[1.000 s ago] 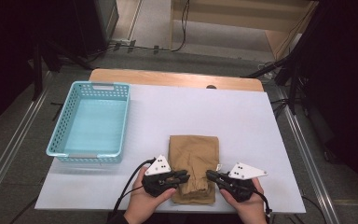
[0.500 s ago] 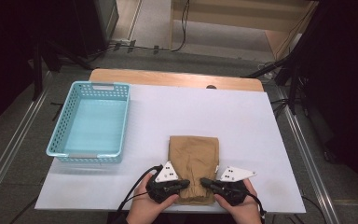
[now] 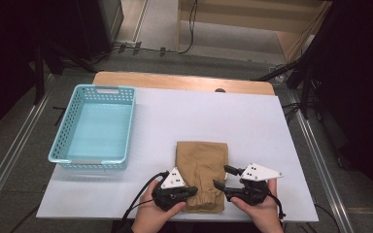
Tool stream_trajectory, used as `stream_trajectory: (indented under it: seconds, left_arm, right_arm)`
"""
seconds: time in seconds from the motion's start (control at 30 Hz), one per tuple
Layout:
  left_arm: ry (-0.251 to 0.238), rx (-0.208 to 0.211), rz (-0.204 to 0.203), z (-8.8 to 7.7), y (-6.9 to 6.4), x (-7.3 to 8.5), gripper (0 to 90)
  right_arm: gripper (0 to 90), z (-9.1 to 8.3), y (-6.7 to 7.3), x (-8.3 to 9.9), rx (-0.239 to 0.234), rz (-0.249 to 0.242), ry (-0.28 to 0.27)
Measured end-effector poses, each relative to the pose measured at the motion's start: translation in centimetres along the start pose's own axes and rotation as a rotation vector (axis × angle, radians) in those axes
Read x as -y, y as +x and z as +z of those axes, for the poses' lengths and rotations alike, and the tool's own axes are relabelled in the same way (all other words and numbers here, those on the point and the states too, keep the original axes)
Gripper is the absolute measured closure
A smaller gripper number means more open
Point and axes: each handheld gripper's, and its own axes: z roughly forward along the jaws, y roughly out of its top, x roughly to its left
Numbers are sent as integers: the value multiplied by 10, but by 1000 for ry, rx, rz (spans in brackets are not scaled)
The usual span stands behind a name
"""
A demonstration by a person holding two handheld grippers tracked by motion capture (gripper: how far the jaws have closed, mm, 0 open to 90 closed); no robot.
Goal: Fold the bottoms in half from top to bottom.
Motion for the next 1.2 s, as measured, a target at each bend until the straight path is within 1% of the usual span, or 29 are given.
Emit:
stream_trajectory:
  seconds: [0.1,0.17,0.23,0.3,0.43,0.53,0.63,0.87,0.9,0.97,1.03,1.07,1.2]
  left_arm:
    - [-2,3,-3,0,0,0,893]
    - [-6,3,-7,0,0,0,893]
    - [-2,3,-6,0,0,0,892]
    - [-3,3,-6,0,0,0,893]
    - [-2,3,-6,0,1,0,893]
    - [-1,5,-8,0,1,0,893]
    - [0,5,-4,0,1,0,893]
    - [3,7,-1,0,2,0,893]
    - [3,7,-1,0,2,0,893]
    - [-3,15,-18,0,2,0,893]
    - [-2,24,-26,0,4,0,893]
    - [-2,24,-27,0,4,0,893]
    - [0,21,-22,0,4,0,893]
  right_arm:
    - [208,0,-2,-6,-7,0,-1]
    - [143,1,-2,-10,-8,-5,11]
    - [127,2,-2,-13,-11,-7,9]
    - [108,2,-4,-17,1,2,8]
    - [0,2,-12,-25,-2,22,-4]
    - [0,2,-18,-30,-4,38,-13]
    - [0,1,-22,-35,5,53,-18]
    - [0,2,-30,-46,3,48,-24]
    - [0,3,-31,-47,6,51,-22]
    - [0,5,-34,-49,14,62,-23]
    - [0,8,-37,-51,26,58,-5]
    - [0,10,-38,-52,38,53,-4]
    - [0,13,-45,-57,39,63,-13]
